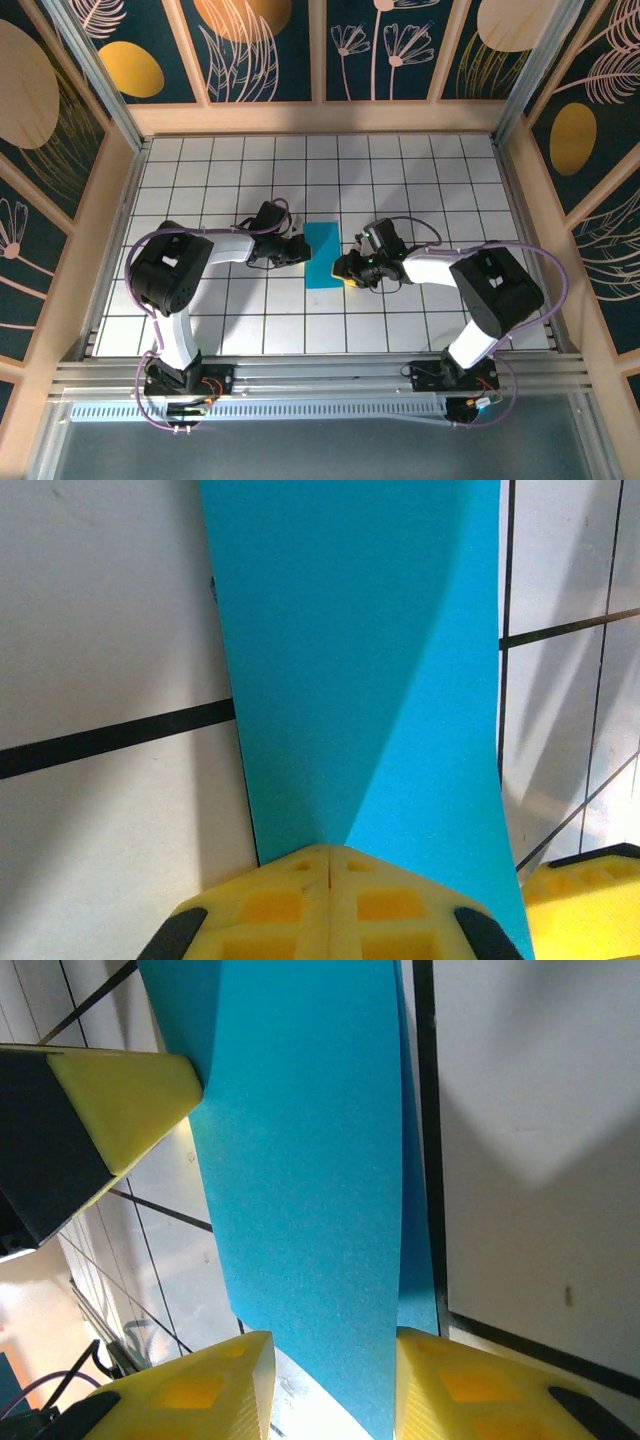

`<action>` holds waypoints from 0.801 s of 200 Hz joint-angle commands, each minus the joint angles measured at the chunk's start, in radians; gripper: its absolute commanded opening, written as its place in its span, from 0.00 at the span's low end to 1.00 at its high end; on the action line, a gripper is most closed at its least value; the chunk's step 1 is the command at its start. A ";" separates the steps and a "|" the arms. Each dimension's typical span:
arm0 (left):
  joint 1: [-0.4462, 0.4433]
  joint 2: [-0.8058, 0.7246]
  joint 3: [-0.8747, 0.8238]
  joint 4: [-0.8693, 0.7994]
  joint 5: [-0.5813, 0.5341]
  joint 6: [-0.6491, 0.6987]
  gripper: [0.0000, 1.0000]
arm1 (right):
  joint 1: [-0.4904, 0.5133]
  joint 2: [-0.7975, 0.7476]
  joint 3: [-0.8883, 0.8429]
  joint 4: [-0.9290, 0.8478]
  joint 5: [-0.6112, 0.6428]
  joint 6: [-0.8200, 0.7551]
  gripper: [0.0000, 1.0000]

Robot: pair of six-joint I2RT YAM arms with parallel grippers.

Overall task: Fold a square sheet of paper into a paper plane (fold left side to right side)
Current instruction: Fold the triangle a second time at the center of the table.

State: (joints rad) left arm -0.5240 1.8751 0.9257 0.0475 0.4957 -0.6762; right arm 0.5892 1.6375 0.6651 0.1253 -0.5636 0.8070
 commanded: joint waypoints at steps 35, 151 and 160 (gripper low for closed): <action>-0.008 0.023 -0.002 -0.072 -0.026 0.025 0.00 | -0.033 0.071 0.029 0.088 -0.046 0.006 0.33; -0.010 0.020 -0.004 -0.066 -0.025 0.028 0.00 | -0.102 0.208 0.172 0.066 -0.070 -0.077 0.28; -0.010 0.019 -0.004 -0.066 -0.024 0.028 0.00 | -0.106 0.212 0.176 0.067 -0.074 -0.081 0.27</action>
State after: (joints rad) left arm -0.5240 1.8751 0.9257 0.0475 0.4961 -0.6666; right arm 0.5003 1.8214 0.8143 0.1848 -0.6308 0.7639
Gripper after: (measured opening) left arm 0.045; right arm 0.279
